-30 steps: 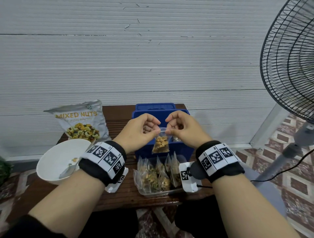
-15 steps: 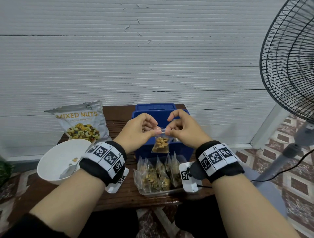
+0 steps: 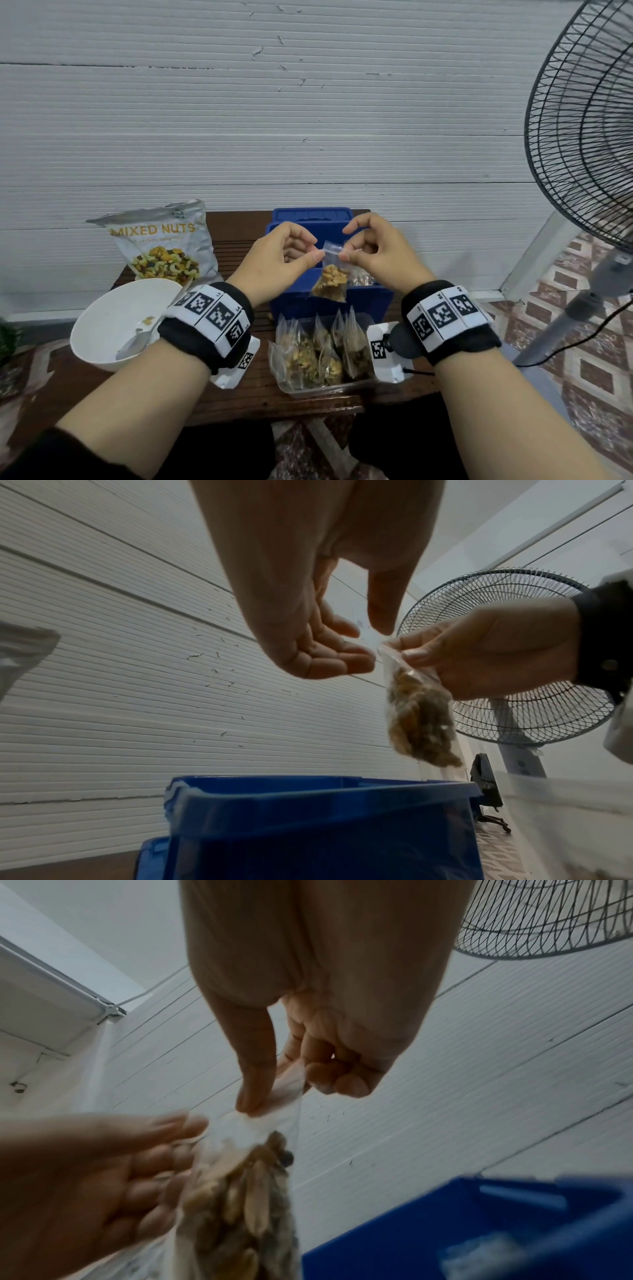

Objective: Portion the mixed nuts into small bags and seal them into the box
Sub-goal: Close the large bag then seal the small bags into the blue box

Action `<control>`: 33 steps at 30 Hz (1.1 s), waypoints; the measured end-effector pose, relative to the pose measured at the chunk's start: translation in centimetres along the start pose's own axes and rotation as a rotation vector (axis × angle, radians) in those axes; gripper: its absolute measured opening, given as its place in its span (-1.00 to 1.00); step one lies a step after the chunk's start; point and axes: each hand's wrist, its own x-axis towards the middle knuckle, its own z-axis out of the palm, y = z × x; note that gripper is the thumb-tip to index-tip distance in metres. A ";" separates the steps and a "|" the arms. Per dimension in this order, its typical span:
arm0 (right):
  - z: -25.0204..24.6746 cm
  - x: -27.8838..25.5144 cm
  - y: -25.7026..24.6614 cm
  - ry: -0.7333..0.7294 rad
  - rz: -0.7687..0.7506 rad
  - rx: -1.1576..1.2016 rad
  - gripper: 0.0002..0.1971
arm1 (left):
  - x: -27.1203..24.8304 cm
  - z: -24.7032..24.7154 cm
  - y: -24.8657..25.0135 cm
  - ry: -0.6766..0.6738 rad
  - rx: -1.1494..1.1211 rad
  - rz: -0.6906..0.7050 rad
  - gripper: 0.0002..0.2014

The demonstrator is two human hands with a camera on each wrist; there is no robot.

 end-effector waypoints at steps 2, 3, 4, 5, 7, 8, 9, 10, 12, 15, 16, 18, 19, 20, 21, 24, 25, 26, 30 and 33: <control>-1.0 0.5 -0.8 0.027 0.018 -0.005 -0.74 | 0.3 -0.6 -0.2 0.062 0.016 -0.006 -0.86; -1.6 0.8 -1.3 0.034 0.030 -0.041 -0.79 | 0.5 -0.9 -0.4 0.101 0.029 -0.012 -0.87; -2.2 1.2 -1.8 0.036 0.040 -0.098 -0.83 | 0.7 -1.3 -0.8 0.141 0.051 -0.023 -0.88; -2.8 1.6 -2.2 0.035 0.048 -0.162 -0.86 | 1.0 -1.6 -1.2 0.177 0.078 -0.042 -0.89; -4.0 2.4 -2.9 0.027 0.056 -0.294 -0.87 | 1.4 -2.2 -2.3 0.227 0.123 -0.101 -0.91; -4.7 2.8 -3.2 0.019 0.063 -0.357 -0.88 | 1.6 -2.4 -2.8 0.240 0.142 -0.134 -0.91; -5.2 3.3 -3.4 0.008 0.071 -0.416 -0.88 | 1.8 -2.6 -3.4 0.246 0.160 -0.170 -0.90; -5.7 3.8 -3.6 -0.007 0.081 -0.472 -0.87 | 2.0 -2.7 -3.9 0.246 0.177 -0.205 -0.89; -6.5 4.7 -3.8 -0.045 0.119 -0.583 -0.84 | 2.3 -2.6 -4.8 0.233 0.211 -0.263 -0.85; -6.9 5.9 -3.5 -0.113 0.175 -0.692 -0.86 | 2.8 -2.2 -6.2 0.199 0.263 -0.320 -0.72; -7.0 6.3 -3.2 -0.137 0.188 -0.716 -0.87 | 2.9 -2.0 -6.6 0.196 0.272 -0.331 -0.68; -6.8 7.0 -2.5 -0.193 0.207 -0.768 -0.88 | 3.4 -1.6 -7.3 0.205 0.260 -0.353 -0.62; -6.7 7.4 -2.1 -0.226 0.211 -0.795 -0.89 | 3.7 -1.5 -7.6 0.212 0.247 -0.364 -0.60; -6.5 7.7 -1.7 -0.262 0.215 -0.819 -0.91 | 3.9 -1.4 -7.8 0.217 0.239 -0.372 -0.59; -6.3 8.1 -1.3 -0.301 0.218 -0.843 -0.93 | 4.1 -1.4 -8.1 0.216 0.236 -0.380 -0.58; -5.5 8.9 -0.3 -0.454 0.229 -0.920 -0.91 | 4.5 -1.1 -8.9 0.191 0.254 -0.402 -0.54; -5.2 9.2 0.1 -0.508 0.235 -0.943 -0.90 | 4.5 -0.9 -9.2 0.185 0.267 -0.408 -0.52; -4.9 9.4 0.5 -0.562 0.235 -0.967 -0.89 | 4.4 -0.7 -9.5 0.184 0.278 -0.408 -0.51; -3.6 10.2 2.0 -0.737 0.226 -1.067 -0.88 | 4.5 -0.4 -10.0 0.198 0.276 -0.383 -0.47; -2.4 10.6 2.7 -0.804 0.230 -1.143 -0.89 | 4.5 -0.4 -10.0 0.196 0.292 -0.371 -0.46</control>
